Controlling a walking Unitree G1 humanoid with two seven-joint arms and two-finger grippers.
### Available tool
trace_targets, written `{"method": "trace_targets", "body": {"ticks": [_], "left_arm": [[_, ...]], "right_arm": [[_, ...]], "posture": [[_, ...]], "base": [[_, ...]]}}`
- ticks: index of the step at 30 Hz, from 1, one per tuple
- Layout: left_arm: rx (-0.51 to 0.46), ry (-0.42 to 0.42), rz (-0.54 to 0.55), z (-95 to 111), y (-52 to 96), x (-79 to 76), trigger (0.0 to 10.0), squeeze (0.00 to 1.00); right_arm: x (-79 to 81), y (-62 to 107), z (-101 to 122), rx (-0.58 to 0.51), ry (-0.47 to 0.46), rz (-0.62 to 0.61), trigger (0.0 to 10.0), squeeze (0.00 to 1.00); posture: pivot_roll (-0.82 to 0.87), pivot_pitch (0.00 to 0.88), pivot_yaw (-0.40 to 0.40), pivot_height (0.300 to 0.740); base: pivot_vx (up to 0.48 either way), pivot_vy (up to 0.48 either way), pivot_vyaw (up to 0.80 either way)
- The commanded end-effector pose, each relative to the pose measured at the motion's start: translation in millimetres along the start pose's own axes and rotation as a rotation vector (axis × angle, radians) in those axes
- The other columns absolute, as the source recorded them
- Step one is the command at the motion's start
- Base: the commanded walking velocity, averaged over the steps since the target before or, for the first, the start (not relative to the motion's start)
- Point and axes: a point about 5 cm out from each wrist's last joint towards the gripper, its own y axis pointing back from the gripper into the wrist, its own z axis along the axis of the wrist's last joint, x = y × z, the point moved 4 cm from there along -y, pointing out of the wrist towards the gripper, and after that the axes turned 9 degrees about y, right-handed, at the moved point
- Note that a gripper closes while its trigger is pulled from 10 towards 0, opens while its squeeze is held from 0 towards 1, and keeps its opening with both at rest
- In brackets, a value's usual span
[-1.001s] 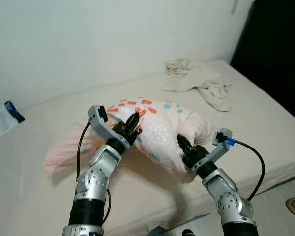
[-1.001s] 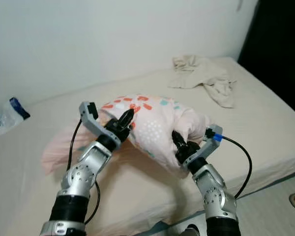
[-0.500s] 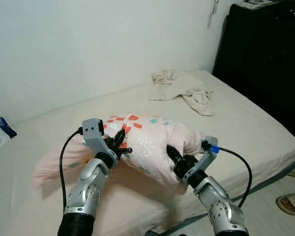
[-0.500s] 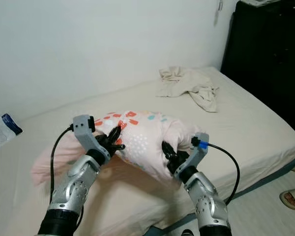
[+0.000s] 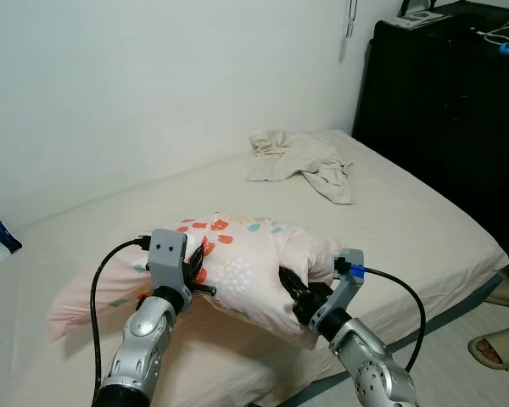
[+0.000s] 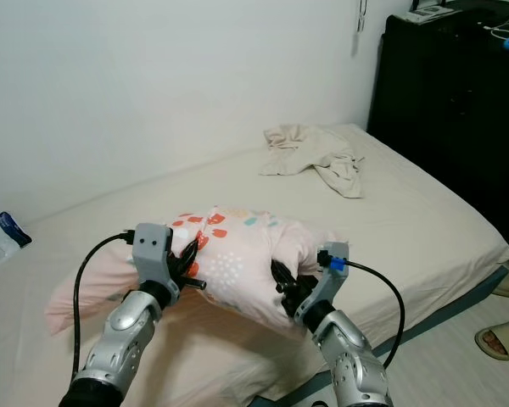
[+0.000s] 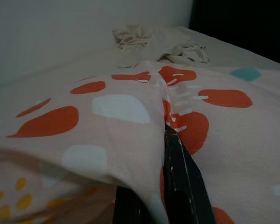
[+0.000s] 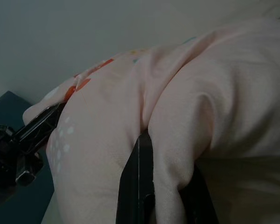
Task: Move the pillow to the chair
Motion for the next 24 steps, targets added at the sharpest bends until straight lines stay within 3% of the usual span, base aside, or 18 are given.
{"method": "trace_targets", "body": {"ticks": [1, 10, 24], "left_arm": [[-0.034, -0.034, -0.021, 7, -2.5, -1.5, 10.0, 0.0], [-0.1, 0.062, -0.051, 21, -14.4, -16.4, 10.0, 0.0], [-0.099, 0.085, -0.072, 23, -18.1, -23.9, 10.0, 0.0]], "right_arm": [[18.1, -6.3, 1, -0.026, 0.019, 0.078, 10.0, 0.0], [31.6, -12.7, 7, -0.05, 0.016, 0.131, 10.0, 0.0], [37.4, -11.6, 7, -0.048, 0.023, 0.165, 10.0, 0.0]], "posture": [[-0.13, 0.077, 0.099, 0.74], [-0.13, 0.078, 0.095, 0.74], [-0.13, 0.083, 0.096, 0.74]], "base": [[0.0, 0.0, 0.74], [0.0, 0.0, 0.73], [0.0, 0.0, 0.69]]}}
